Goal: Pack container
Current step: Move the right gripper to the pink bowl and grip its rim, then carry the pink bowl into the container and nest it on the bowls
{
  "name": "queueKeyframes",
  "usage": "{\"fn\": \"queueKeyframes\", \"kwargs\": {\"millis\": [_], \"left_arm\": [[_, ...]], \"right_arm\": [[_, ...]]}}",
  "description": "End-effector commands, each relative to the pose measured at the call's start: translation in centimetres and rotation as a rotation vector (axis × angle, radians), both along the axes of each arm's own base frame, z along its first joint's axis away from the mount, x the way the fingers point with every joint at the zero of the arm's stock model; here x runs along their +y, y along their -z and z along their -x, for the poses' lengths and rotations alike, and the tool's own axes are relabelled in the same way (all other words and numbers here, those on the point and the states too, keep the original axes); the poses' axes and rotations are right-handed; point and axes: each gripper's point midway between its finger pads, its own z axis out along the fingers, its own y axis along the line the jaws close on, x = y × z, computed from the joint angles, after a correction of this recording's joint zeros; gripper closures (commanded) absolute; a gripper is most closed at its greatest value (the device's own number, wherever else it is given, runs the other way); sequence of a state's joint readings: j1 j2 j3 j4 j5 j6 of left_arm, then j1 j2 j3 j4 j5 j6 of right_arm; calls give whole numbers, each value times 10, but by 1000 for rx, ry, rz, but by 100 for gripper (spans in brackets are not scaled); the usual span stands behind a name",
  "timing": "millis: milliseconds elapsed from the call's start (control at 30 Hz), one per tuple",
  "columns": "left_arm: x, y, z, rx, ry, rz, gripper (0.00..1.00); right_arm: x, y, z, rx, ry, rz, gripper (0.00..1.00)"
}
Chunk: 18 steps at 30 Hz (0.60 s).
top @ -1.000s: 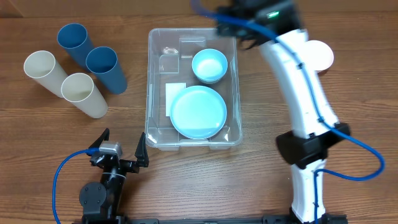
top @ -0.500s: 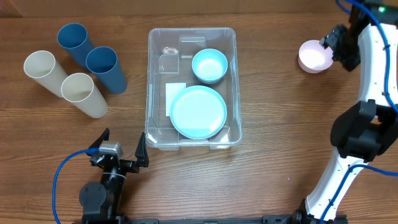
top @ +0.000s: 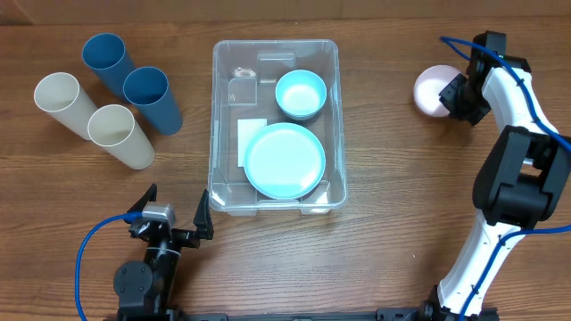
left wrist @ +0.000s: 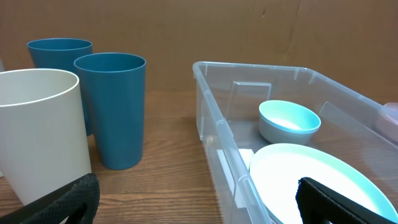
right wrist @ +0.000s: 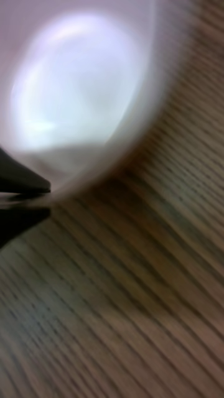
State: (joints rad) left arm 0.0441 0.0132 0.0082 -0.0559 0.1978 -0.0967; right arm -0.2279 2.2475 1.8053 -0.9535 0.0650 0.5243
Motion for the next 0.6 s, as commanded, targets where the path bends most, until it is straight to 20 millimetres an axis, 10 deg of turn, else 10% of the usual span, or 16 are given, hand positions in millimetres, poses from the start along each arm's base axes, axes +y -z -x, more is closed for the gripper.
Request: {"fn": "queueKeyframes", "kwargs": {"millis": [0,67,300,400,567], "left_arm": [[2,1,0,-3,-6,-15,0],[2,1,0,-3,-6,-15,0],[2,1,0,-3,-6,-15,0],[2,1,0,-3,-6,-15,0],[2,1,0,-3,-6,-15,0]], "right_arm": [[0,-11,3,15,3,4,96],[-1,-33,0,-4,-1,9,96],[30,-219,-19,-319,-103,83,96],[93,-285,-8,-451,-251,39,96],[226,-291,18,-441,-598,-20,96]]}}
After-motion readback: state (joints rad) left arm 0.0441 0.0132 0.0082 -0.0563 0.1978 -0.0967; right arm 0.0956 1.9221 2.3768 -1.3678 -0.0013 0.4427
